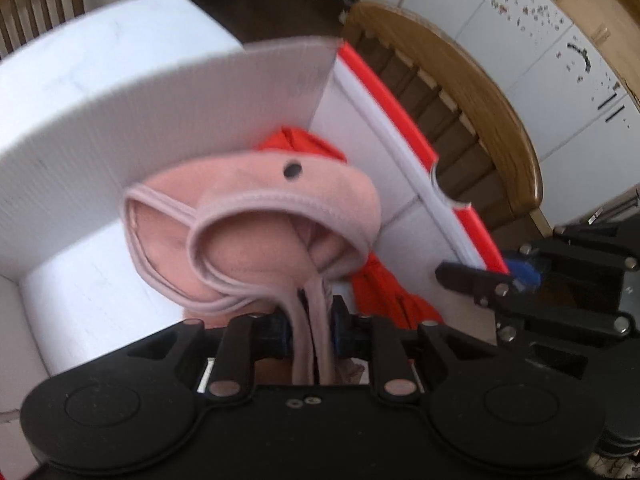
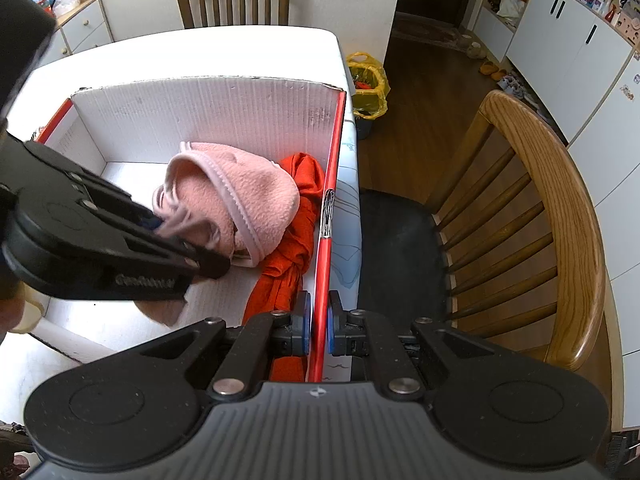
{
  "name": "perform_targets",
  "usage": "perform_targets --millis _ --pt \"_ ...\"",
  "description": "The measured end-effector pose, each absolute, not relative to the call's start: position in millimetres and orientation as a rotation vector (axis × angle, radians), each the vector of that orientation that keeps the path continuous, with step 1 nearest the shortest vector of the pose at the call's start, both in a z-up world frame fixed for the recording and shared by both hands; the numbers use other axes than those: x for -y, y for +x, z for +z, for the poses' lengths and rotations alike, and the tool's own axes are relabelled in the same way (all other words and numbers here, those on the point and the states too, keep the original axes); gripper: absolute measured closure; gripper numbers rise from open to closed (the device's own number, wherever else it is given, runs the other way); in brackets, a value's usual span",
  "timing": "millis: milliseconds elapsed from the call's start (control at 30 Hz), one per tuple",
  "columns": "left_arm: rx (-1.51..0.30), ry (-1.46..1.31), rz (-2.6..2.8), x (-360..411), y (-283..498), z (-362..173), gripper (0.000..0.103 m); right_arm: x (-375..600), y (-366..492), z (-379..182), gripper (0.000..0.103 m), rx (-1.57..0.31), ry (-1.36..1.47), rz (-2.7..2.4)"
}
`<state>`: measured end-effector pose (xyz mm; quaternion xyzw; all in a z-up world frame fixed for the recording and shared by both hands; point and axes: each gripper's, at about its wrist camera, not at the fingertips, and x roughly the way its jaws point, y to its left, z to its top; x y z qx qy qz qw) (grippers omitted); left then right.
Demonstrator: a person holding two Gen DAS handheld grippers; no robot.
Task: Organize objects
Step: 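Lower the pink fleece hat into the box and open the left gripper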
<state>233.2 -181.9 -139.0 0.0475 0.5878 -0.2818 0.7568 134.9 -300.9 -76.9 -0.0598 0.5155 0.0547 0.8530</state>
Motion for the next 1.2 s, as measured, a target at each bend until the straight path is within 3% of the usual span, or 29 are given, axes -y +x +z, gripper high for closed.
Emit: perform_targets --millis 300,567,833,1033,1200 --pt "-1.335 0.119 -0.639 183 226 -152 0.077 302 134 -76 0.096 -1.086 -0.123 0.116" --pt "-1.301 0.078 -0.658 170 221 -145 0.054 303 134 -75 0.096 -1.087 -0.117 0.116" --pt "-1.24 0.024 -0.679 151 209 -127 0.039 304 134 -75 0.096 -1.086 -0.115 0.114" --pt "-1.189 -0.025 -0.681 126 200 -115 0.033 304 134 -75 0.096 -1.087 -0.117 0.116" --pt "-1.12 -0.046 -0.695 113 193 -97 0.018 303 133 -75 0.096 -1.087 -0.122 0.117"
